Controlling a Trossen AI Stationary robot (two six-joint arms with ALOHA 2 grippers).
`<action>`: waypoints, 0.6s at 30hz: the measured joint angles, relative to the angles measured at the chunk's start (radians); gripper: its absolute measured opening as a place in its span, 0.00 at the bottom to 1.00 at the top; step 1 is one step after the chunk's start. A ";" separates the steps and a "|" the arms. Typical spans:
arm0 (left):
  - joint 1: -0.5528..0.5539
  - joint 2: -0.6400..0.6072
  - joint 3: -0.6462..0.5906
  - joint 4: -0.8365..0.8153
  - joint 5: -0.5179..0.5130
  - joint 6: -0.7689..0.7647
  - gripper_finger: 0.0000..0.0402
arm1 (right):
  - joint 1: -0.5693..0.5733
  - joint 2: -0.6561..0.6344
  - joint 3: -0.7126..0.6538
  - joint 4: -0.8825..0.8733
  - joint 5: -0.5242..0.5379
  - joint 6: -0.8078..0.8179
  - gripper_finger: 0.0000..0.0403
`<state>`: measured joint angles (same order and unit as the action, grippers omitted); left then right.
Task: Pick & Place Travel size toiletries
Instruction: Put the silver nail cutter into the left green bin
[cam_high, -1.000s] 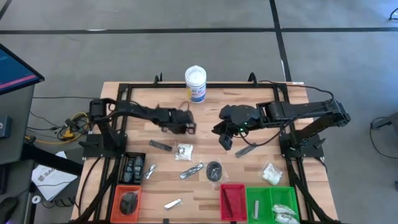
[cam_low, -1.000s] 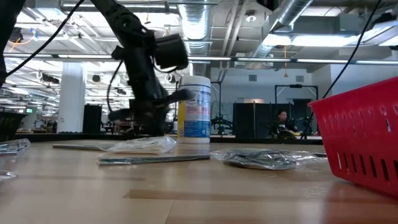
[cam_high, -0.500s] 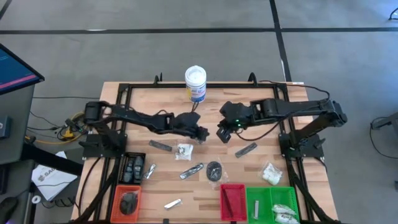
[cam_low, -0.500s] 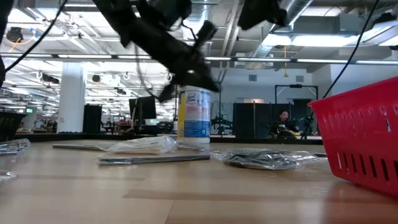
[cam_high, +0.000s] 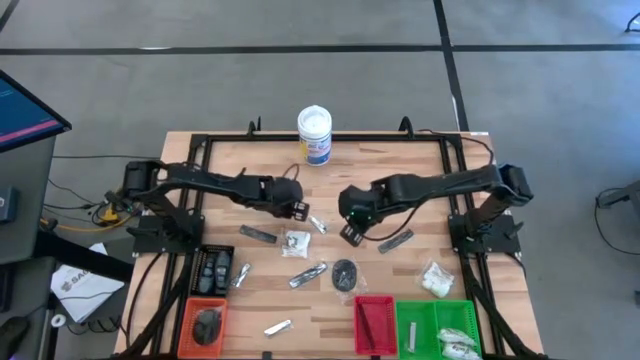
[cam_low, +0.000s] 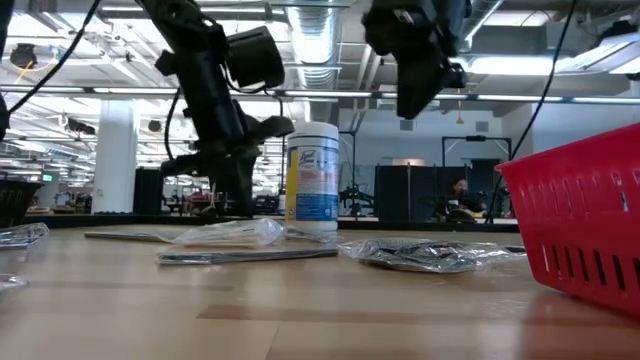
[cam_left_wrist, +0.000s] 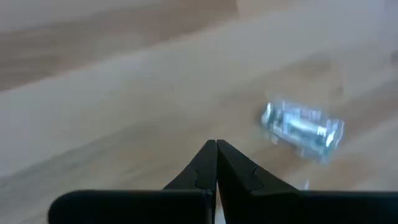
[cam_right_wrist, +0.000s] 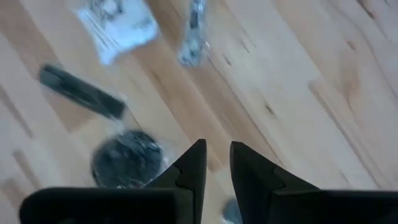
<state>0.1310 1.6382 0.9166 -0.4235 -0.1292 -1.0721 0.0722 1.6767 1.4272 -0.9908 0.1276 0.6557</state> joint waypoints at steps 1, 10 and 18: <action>-0.007 0.003 -0.005 0.009 0.001 0.019 0.00 | 0.000 0.012 0.005 0.009 -0.001 0.005 0.16; -0.022 0.139 -0.004 0.232 0.060 0.037 0.00 | -0.001 0.017 0.005 0.031 0.001 0.003 0.15; -0.056 0.214 0.000 0.363 0.098 0.015 0.00 | 0.035 -0.071 -0.058 0.186 0.047 0.011 0.03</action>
<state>0.0747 1.8518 0.9169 -0.0601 -0.0312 -1.0570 0.1067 1.6054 1.3691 -0.8052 0.1744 0.6670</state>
